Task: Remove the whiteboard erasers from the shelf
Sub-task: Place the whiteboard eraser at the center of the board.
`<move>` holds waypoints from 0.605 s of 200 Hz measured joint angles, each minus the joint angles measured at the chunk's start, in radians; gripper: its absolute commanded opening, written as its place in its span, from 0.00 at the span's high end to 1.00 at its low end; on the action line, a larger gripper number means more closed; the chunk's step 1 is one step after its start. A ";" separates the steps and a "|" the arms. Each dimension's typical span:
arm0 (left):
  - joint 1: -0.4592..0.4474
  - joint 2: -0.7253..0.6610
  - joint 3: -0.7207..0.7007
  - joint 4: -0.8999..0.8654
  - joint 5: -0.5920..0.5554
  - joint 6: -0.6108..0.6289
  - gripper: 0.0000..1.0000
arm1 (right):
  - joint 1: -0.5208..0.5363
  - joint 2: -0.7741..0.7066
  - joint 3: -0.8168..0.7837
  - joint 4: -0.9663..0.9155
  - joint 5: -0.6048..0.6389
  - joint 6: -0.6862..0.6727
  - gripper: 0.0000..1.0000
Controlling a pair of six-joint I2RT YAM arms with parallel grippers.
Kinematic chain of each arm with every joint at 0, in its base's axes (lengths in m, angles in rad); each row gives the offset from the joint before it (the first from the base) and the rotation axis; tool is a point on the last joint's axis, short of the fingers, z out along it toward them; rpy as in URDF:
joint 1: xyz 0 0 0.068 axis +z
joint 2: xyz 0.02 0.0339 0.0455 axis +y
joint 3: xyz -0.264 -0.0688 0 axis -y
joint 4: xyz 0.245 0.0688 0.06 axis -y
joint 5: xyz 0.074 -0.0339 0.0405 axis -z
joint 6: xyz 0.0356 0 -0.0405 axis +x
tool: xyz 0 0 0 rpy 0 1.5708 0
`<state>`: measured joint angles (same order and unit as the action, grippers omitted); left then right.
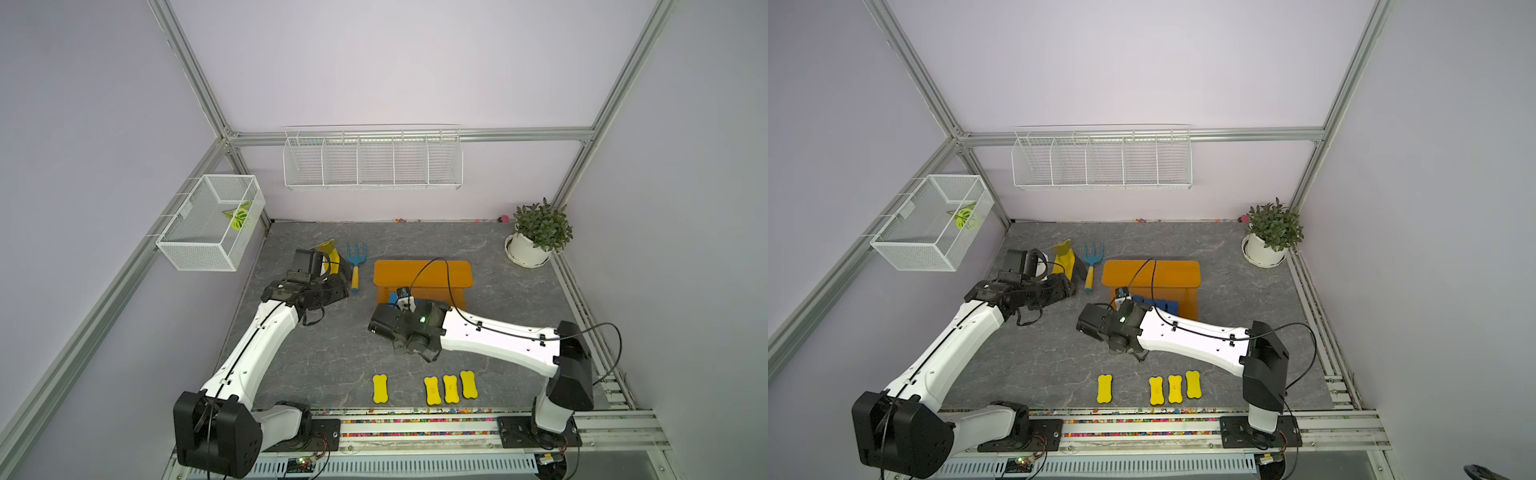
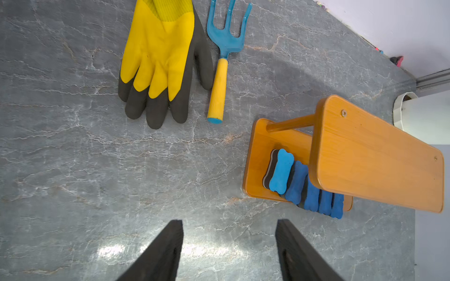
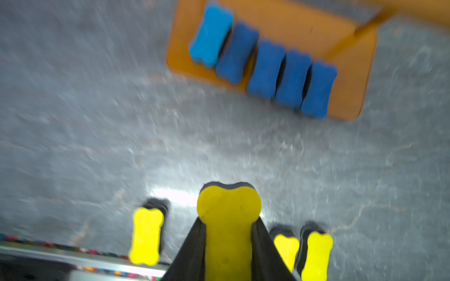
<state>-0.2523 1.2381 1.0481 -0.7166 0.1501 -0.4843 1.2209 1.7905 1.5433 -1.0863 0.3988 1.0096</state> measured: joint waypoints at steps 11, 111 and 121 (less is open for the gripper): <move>0.000 0.000 0.000 -0.001 0.005 0.000 0.35 | 0.016 0.000 -0.061 0.019 -0.026 0.010 0.72; 0.000 0.001 0.002 -0.004 0.015 0.000 0.35 | 0.036 0.024 -0.225 0.220 -0.248 0.004 0.70; 0.000 0.005 0.003 -0.004 0.015 0.000 0.35 | 0.037 0.035 -0.229 0.232 -0.266 0.003 0.69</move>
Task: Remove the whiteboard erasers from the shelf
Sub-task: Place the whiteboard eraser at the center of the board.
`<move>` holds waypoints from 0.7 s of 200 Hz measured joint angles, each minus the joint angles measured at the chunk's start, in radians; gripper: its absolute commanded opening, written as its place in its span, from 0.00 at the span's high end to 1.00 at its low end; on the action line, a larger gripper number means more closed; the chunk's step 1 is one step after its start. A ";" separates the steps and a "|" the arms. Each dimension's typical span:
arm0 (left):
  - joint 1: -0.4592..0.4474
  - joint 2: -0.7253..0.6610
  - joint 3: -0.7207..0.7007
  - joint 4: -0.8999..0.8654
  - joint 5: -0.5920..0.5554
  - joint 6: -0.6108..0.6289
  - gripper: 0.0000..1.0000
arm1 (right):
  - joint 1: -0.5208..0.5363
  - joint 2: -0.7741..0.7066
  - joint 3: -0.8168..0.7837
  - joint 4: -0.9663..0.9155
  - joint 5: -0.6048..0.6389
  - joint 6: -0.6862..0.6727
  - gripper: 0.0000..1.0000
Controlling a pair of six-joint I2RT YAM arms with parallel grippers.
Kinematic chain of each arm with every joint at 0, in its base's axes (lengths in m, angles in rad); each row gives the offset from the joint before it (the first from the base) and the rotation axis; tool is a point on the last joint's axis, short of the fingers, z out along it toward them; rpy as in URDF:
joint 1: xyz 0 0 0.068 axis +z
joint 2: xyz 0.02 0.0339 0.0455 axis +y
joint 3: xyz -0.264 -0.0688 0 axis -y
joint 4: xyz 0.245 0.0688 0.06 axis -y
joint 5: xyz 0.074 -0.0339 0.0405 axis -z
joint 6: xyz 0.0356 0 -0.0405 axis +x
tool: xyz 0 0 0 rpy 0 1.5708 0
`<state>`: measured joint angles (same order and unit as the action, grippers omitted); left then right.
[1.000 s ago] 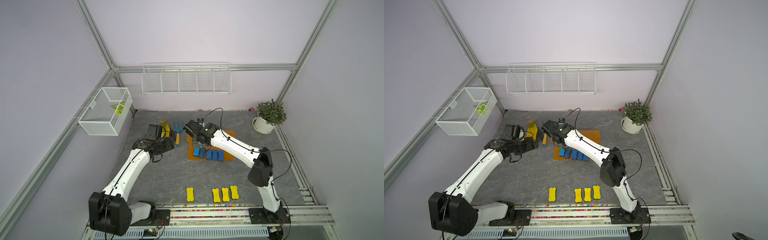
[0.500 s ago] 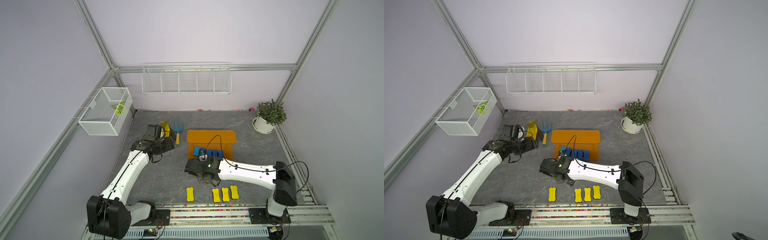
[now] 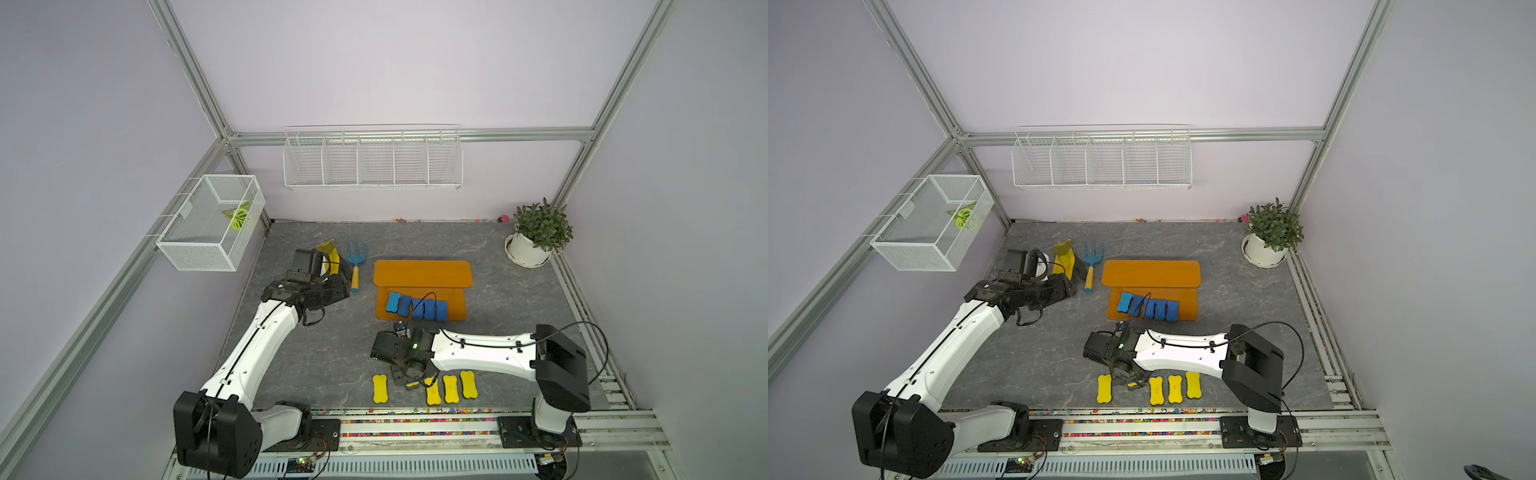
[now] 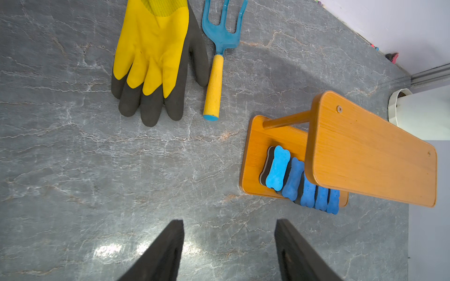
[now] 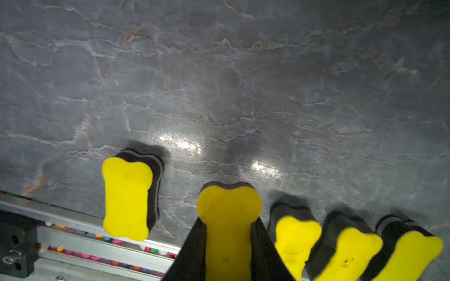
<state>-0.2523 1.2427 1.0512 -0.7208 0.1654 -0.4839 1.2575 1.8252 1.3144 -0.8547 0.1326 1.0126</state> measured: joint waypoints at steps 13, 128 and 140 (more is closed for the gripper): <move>0.000 0.006 0.000 0.000 0.000 0.000 0.35 | 0.001 0.010 -0.008 0.011 -0.017 0.000 0.69; 0.000 0.013 0.001 -0.003 0.000 0.000 0.35 | 0.005 0.054 -0.031 0.017 -0.116 0.004 0.60; 0.000 0.013 0.001 -0.003 0.000 0.000 0.35 | 0.005 0.060 -0.029 0.018 -0.124 0.004 0.57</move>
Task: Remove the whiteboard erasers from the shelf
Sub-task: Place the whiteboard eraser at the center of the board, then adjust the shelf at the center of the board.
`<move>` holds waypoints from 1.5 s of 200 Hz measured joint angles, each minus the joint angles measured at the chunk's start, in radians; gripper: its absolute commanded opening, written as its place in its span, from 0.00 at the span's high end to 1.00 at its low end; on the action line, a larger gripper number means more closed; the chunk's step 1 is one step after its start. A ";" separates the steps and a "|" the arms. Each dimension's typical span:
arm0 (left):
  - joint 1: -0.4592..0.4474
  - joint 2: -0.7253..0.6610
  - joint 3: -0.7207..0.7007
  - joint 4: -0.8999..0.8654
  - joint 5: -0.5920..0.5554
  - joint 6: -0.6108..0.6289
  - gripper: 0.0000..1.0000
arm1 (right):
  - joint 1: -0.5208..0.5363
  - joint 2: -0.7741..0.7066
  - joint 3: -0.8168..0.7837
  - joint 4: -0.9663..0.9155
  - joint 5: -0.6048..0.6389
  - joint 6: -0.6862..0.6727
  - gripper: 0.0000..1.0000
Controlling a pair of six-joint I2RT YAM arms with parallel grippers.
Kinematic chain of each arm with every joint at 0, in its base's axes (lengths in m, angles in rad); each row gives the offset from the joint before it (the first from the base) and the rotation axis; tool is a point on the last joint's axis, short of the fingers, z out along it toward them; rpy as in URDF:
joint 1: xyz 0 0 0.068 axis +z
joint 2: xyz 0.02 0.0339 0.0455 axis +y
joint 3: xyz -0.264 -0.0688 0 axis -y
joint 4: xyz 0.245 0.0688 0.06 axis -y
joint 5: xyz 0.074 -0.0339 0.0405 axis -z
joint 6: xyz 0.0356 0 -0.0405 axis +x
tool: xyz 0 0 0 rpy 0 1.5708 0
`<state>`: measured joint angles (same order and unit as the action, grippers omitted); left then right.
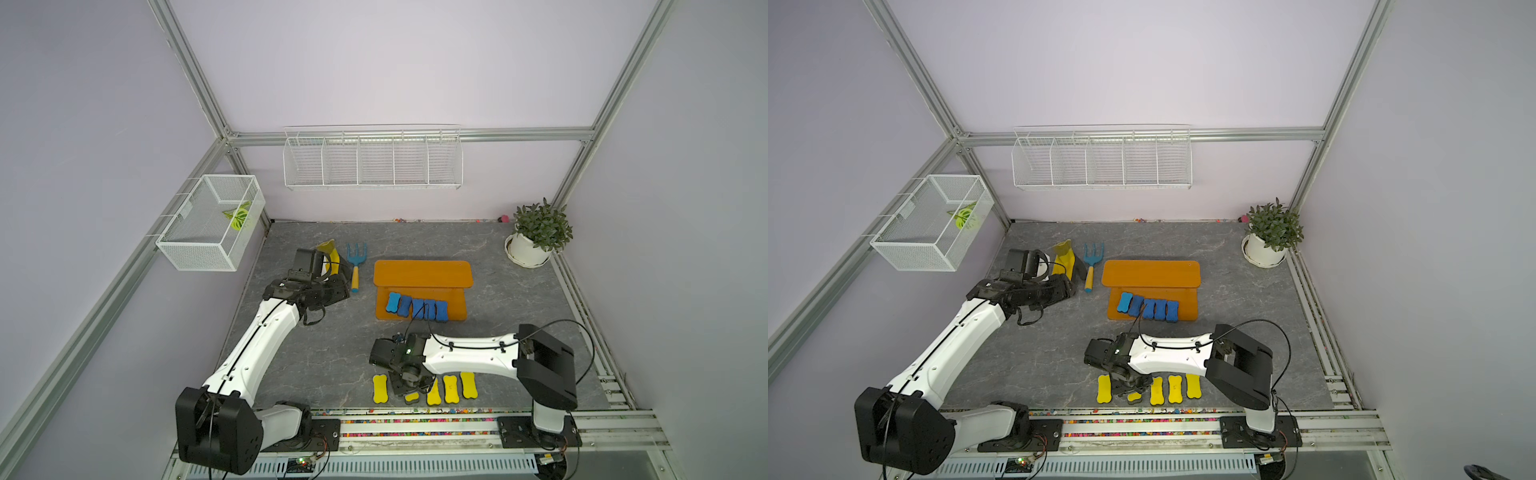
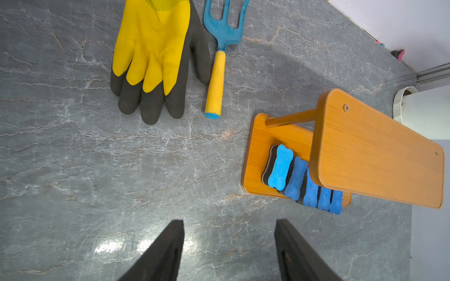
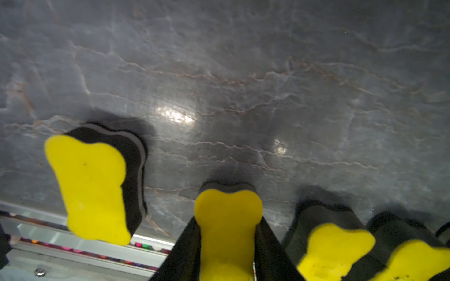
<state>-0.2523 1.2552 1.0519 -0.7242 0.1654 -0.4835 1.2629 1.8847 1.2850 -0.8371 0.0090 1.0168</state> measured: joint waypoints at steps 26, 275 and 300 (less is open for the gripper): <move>0.000 0.000 0.000 0.000 0.000 0.000 0.35 | 0.000 0.019 0.002 -0.002 -0.007 -0.002 0.53; -0.003 0.249 0.180 0.137 0.370 0.017 0.35 | -0.285 -0.261 0.148 -0.050 0.208 -0.385 0.48; -0.014 0.350 0.262 0.143 0.397 0.017 0.35 | -0.398 -0.330 0.141 0.014 0.198 -0.466 0.48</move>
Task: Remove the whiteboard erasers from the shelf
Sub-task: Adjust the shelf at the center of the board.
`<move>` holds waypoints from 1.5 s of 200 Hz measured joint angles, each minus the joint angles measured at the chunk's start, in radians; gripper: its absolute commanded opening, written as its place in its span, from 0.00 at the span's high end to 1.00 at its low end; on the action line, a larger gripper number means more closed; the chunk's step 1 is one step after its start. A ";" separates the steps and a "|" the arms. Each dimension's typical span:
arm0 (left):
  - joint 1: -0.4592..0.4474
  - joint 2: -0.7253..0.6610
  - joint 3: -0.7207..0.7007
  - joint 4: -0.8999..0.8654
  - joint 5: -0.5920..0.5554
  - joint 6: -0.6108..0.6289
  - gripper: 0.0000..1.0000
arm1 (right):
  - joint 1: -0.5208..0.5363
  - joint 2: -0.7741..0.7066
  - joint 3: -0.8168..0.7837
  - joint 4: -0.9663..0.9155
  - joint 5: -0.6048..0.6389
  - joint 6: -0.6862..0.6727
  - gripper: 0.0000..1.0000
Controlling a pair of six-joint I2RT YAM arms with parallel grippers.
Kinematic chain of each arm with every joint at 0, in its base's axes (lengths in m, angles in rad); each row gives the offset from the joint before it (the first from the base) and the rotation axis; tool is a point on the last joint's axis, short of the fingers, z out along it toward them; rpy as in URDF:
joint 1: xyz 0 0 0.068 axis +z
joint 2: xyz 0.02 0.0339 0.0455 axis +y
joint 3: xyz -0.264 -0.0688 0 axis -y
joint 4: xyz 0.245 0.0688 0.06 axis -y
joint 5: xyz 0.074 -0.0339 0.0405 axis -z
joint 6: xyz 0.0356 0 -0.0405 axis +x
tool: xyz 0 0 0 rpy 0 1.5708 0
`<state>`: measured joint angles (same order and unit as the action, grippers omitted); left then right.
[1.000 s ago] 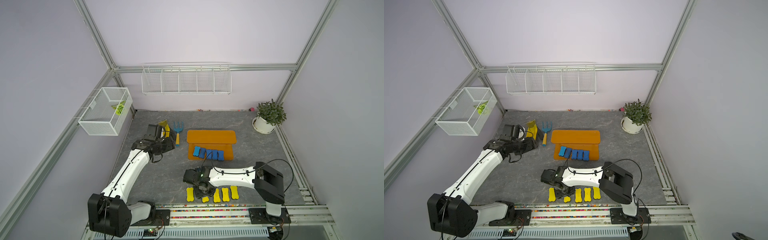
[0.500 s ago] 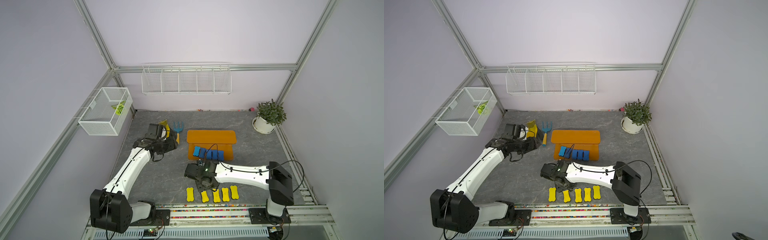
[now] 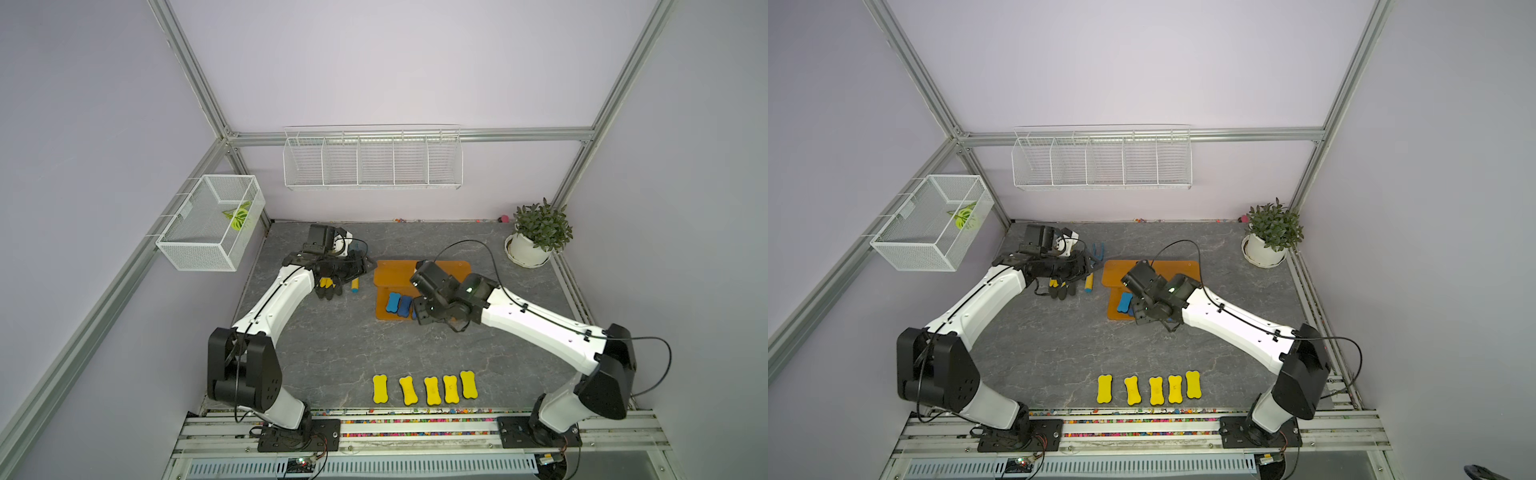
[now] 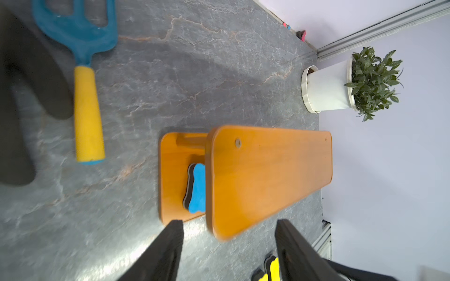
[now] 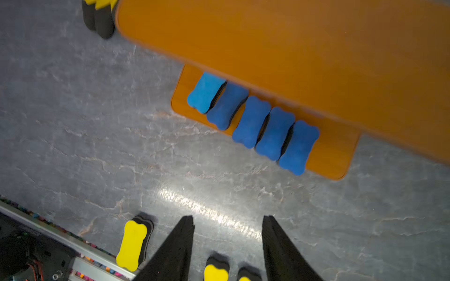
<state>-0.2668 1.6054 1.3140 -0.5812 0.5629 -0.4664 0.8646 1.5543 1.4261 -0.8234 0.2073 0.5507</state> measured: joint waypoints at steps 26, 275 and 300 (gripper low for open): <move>-0.008 0.064 0.038 -0.001 0.010 0.000 0.36 | -0.153 -0.076 -0.053 0.072 -0.046 -0.058 0.47; -0.006 0.139 0.049 -0.035 0.055 0.008 0.70 | -0.584 0.137 -0.031 0.209 -0.430 -0.152 0.57; -0.003 0.122 0.037 -0.042 0.035 0.008 0.71 | -0.582 0.183 0.026 0.198 -0.434 -0.156 0.58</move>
<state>-0.2699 1.7275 1.3510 -0.6231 0.5983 -0.4587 0.2829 1.7370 1.4517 -0.6258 -0.2268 0.3943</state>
